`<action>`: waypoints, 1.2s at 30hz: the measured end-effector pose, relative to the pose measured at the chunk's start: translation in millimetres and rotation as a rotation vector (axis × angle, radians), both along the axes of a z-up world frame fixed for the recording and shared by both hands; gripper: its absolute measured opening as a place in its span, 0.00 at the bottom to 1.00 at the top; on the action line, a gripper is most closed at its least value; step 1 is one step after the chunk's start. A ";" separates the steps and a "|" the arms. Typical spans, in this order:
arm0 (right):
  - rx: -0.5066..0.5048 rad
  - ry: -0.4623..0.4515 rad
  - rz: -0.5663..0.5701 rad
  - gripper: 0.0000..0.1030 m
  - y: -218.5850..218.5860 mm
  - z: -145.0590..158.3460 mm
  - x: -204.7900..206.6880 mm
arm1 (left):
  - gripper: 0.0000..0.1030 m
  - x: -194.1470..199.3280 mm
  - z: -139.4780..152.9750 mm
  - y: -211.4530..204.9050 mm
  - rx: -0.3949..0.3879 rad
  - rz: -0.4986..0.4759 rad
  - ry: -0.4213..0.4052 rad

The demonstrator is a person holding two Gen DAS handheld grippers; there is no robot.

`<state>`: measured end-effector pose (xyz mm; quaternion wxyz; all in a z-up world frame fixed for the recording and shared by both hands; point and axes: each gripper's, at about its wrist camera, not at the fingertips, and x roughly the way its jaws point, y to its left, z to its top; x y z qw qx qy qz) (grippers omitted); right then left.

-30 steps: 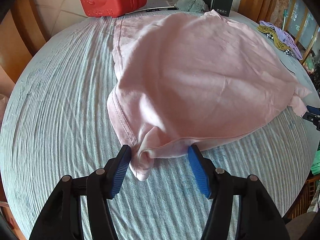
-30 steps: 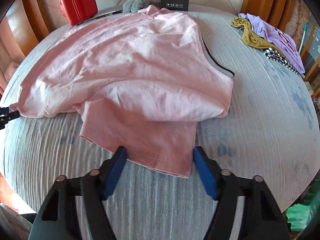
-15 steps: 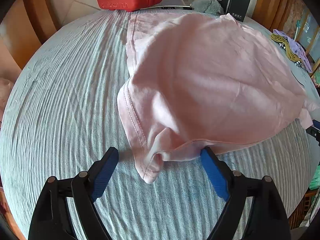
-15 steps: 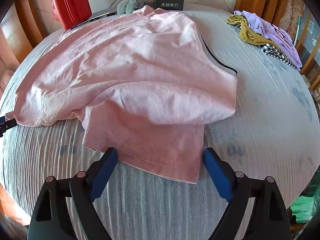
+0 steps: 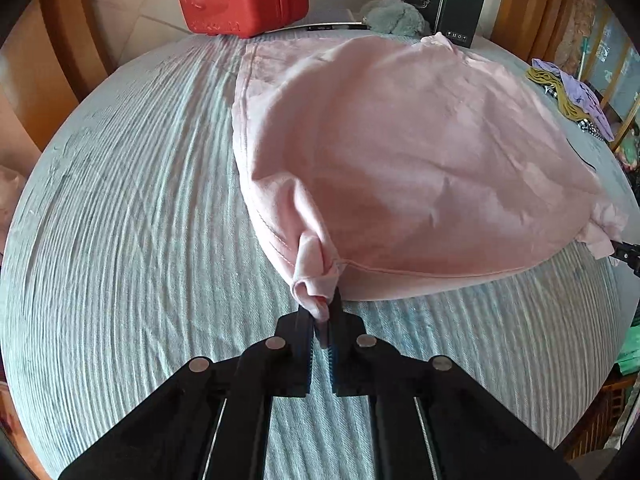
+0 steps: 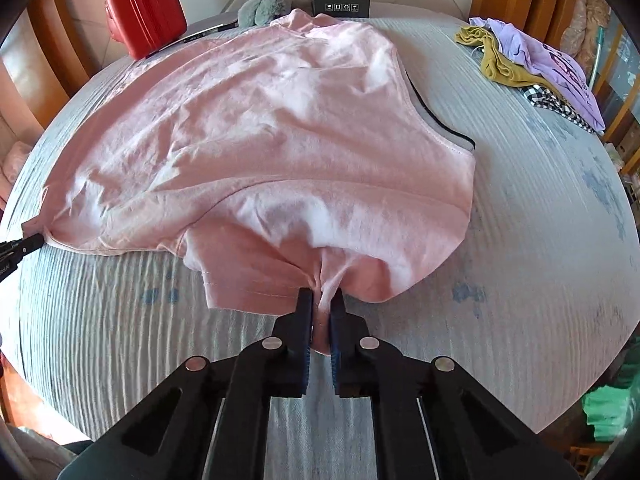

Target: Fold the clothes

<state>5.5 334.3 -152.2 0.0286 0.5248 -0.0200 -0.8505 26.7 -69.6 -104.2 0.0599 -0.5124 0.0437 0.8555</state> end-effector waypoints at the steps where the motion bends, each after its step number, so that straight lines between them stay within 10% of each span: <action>1: -0.012 0.018 -0.012 0.06 2.0 8.5 6.4 | 0.04 3.0 7.1 -0.8 -0.004 -0.008 0.010; 8: -0.059 0.147 0.005 0.06 9.1 81.2 5.7 | 0.03 0.6 44.3 -7.7 -0.001 -0.024 0.051; 21: -0.010 0.142 0.003 0.19 24.9 88.8 -199.8 | 0.18 -178.5 3.3 -48.6 -0.047 0.185 -0.123; 24: -0.047 0.161 -0.002 0.25 43.0 92.5 -188.6 | 0.27 -171.0 13.9 -63.7 -0.013 0.215 -0.093; 27: -0.080 0.151 0.012 0.53 59.6 84.2 -159.7 | 0.38 -146.3 18.7 -68.7 0.002 0.209 -0.066; 36: -0.115 0.058 -0.028 0.60 96.3 35.5 -110.0 | 0.41 -115.7 -7.1 -38.8 0.020 0.247 -0.070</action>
